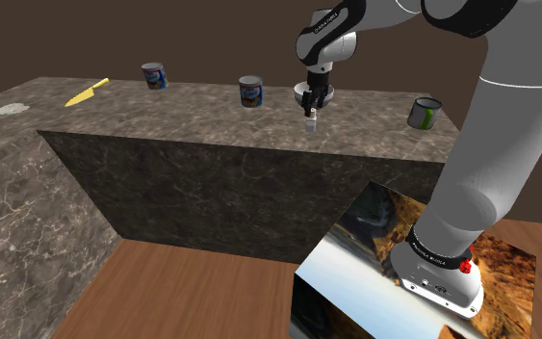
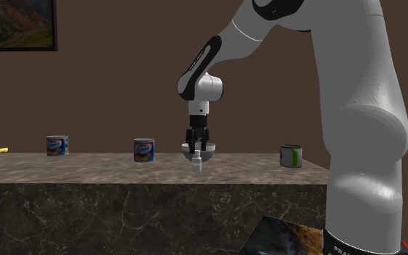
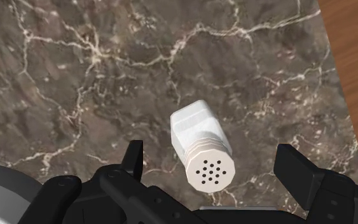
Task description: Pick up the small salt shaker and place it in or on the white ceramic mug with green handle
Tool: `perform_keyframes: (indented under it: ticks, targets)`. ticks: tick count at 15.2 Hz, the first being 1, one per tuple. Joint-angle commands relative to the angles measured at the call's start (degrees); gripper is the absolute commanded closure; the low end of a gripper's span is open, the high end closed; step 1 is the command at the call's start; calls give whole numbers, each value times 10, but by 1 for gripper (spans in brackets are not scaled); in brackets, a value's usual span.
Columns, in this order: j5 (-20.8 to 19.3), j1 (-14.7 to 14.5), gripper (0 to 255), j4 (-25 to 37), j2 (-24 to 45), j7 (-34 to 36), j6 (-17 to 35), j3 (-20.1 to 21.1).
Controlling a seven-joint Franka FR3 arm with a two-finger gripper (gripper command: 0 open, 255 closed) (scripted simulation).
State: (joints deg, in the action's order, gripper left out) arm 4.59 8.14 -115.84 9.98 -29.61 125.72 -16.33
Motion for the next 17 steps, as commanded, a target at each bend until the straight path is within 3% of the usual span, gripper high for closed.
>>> perform_keyframes:
  ticks: [1,2,11,17]
  targets:
    - [0,0,0,0,0,0,0,0]
    - [0,0,255,0,0,0,0,0]
    - [0,0,255,0,0,0,0,0]
    - [-9,-2,255,22,-21,6,-42,-2]
